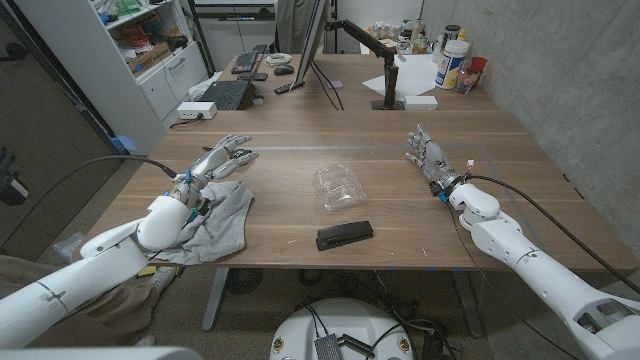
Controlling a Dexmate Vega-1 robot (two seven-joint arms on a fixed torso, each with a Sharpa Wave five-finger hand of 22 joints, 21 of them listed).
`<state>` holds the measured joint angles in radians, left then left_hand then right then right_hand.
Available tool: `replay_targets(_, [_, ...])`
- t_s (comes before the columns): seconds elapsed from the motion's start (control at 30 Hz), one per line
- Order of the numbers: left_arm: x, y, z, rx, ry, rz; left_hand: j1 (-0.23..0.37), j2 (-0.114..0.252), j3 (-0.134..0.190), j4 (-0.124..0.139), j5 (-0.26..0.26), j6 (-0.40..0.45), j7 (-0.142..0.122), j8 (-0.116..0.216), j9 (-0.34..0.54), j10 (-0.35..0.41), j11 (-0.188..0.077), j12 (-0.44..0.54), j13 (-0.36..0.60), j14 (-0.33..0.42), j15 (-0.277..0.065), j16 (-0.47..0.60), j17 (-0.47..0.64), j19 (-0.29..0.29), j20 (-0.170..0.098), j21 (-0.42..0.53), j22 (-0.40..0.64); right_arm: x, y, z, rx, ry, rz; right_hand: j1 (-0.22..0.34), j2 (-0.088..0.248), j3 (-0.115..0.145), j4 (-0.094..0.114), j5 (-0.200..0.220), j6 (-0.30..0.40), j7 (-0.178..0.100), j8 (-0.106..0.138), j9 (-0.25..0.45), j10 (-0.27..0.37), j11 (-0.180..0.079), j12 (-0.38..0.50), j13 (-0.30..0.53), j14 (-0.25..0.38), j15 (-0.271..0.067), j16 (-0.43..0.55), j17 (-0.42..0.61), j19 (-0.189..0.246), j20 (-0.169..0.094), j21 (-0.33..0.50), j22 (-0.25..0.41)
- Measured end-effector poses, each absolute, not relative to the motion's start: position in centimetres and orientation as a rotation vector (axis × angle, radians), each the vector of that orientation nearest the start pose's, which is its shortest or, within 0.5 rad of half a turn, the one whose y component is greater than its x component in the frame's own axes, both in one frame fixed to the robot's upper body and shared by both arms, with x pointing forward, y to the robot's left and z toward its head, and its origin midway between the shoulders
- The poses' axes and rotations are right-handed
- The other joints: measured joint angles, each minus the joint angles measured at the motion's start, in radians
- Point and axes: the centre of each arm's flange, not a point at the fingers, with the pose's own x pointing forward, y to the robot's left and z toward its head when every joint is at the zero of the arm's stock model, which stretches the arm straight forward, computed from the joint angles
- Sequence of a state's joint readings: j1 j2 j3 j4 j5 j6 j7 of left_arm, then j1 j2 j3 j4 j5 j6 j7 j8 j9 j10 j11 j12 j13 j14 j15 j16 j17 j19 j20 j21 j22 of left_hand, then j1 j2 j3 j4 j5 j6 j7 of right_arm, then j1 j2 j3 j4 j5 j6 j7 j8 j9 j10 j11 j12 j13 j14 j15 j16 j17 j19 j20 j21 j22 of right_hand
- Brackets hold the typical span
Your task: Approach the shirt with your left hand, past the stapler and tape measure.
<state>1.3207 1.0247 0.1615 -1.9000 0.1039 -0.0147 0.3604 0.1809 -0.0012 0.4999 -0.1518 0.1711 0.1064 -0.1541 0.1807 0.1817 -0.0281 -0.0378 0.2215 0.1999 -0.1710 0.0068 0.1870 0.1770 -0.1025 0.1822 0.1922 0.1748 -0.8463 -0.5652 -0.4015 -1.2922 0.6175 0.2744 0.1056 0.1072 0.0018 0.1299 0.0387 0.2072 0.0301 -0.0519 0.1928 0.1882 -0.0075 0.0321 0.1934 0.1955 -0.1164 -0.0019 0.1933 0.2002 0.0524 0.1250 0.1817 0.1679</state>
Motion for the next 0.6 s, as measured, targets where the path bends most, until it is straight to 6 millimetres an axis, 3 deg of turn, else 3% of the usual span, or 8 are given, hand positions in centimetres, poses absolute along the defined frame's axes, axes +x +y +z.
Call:
replay_targets(0.3, [50.8,35.1,-4.5,1.021,-0.651,0.154,-0.005,-0.005,-0.005,0.003,0.0,-0.012,-0.001,0.0,0.0,0.025,-0.001,0.009,0.0,-0.004,-0.016,0.0,0.0,-0.002,-0.01,0.0,0.0,65.2,-29.4,-4.2,-0.081,-0.549,0.284,0.006,0.006,-0.004,-0.004,0.0,0.0,0.0,-0.002,0.0,0.0,0.0,0.0,0.0,-0.005,-0.006,0.0,0.0,-0.005,-0.005,0.0,0.0])
replay_targets(0.6, [49.9,35.4,-5.2,1.036,-0.647,0.184,-0.005,-0.005,-0.009,0.007,0.0,-0.03,-0.009,0.0,0.0,-0.018,0.001,-0.007,0.0,0.001,-0.021,0.0,0.0,-0.003,-0.011,0.0,0.0,65.1,-29.5,-4.2,-0.087,-0.549,0.306,0.005,0.005,-0.004,-0.004,0.0,0.0,0.0,-0.002,0.0,-0.005,-0.005,0.0,0.0,-0.016,-0.016,0.0,0.0,-0.009,-0.009,0.0,0.0])
